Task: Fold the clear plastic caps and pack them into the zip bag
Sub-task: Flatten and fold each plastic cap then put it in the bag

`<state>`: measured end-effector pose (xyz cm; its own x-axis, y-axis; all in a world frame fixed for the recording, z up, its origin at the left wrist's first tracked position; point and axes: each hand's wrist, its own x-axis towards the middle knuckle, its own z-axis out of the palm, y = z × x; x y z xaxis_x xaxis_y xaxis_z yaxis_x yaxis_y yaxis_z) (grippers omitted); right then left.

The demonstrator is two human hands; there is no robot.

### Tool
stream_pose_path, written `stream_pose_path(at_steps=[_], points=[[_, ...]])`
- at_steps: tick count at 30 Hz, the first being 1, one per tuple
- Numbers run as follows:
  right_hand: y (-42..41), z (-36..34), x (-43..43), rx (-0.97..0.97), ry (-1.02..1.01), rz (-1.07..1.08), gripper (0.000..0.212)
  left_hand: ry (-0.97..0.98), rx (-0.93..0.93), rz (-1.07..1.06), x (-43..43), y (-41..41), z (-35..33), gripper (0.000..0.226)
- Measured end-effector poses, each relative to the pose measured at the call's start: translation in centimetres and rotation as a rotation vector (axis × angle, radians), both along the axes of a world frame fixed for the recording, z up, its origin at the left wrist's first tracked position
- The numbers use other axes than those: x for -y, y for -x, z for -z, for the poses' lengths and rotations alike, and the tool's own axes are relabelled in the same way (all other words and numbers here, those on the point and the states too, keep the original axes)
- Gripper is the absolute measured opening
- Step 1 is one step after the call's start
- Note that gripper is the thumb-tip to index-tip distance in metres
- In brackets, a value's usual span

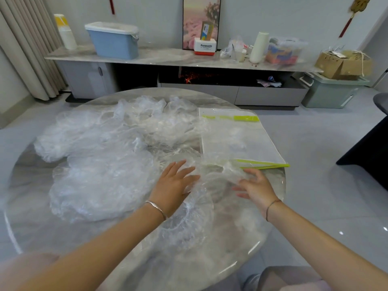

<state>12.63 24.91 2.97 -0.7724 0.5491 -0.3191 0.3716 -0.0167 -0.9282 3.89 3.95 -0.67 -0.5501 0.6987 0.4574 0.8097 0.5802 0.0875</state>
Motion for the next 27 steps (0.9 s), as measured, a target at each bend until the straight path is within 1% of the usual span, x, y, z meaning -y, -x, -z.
stream_pose_path(at_steps=[1,2,3,4,5,7,9,10,11,13,14,15,16,18,19,20,22,23,24,25,27], points=[[0.1,0.3,-0.4,-0.017,-0.243,-0.04,0.042,0.052,-0.041,0.023,0.4,0.2,0.1,0.048],[0.0,0.4,-0.5,-0.092,-0.475,-0.115,0.045,0.096,-0.083,0.047,0.8,0.2,0.2,0.046],[-0.2,0.4,-0.6,-0.197,-0.648,-0.223,0.048,0.145,-0.109,0.068,1.2,0.2,0.3,0.043],[-0.3,0.3,-0.4,-0.277,-0.765,-0.37,0.054,0.2,-0.119,0.079,1.4,0.0,0.3,0.04],[-0.4,0.2,-0.1,-0.304,-0.862,-0.542,0.062,0.255,-0.122,0.078,1.5,-0.1,0.3,0.038],[-0.5,0.5,0.9,-0.298,-1.104,-0.837,0.076,0.345,-0.133,0.052,1.6,-0.2,0.4,0.037],[-0.5,1.9,1.9,-0.3,-1.309,-0.977,0.081,0.4,-0.146,0.057,1.7,-0.5,0.4,0.036],[-0.4,2.6,2.6,-0.281,-1.385,-1.008,0.077,0.417,-0.139,0.067,1.6,-0.8,0.4,0.034],[-0.3,3.3,3.2,-0.277,-1.424,-1.009,0.068,0.425,-0.126,0.072,1.6,-1.1,0.5,0.032],[0.2,4.2,4.0,-0.352,-1.401,-0.97,0.036,0.4,-0.07,0.079,1.5,-1.8,0.1,0.027],[0.5,4.0,4.2,-0.362,-1.355,-0.958,0.024,0.367,-0.017,0.077,1.5,-2.0,-0.2,0.03],[0.7,3.8,4.1,-0.342,-1.301,-0.943,0.019,0.333,0.071,0.058,1.6,-2.3,-0.7,0.039],[0.7,3.7,3.9,-0.305,-1.217,-0.911,0.018,0.323,0.138,0.026,1.7,-2.3,-0.9,0.047],[0.5,3.5,3.1,-0.235,-0.918,-0.786,0.014,0.322,0.213,-0.013,2.3,-1.7,-1.3,0.055],[0.3,3.3,2.6,-0.208,-0.769,-0.71,0.012,0.323,0.249,-0.038,2.6,-1.2,-1.5,0.055],[0.1,3.3,2.1,-0.192,-0.64,-0.65,0.011,0.317,0.269,-0.056,2.9,-0.7,-1.4,0.051],[0.0,3.5,1.4,-0.163,-0.443,-0.572,0.011,0.281,0.331,-0.081,3.4,0.3,-1.4,0.034],[0.0,3.5,1.2,-0.15,-0.373,-0.541,0.012,0.209,0.385,-0.083,3.5,0.6,-1.4,0.024],[0.0,3.7,0.9,-0.143,-0.309,-0.506,0.013,0.097,0.456,-0.079,3.6,0.9,-1.2,0.016],[-0.1,3.8,0.8,-0.14,-0.241,-0.469,0.012,-0.022,0.562,-0.074,3.5,1.1,-1.3,0.013],[-0.1,3.8,0.7,-0.131,-0.135,-0.403,0.01,-0.212,0.797,-0.039,3.3,1.2,-1.6,0.015]])
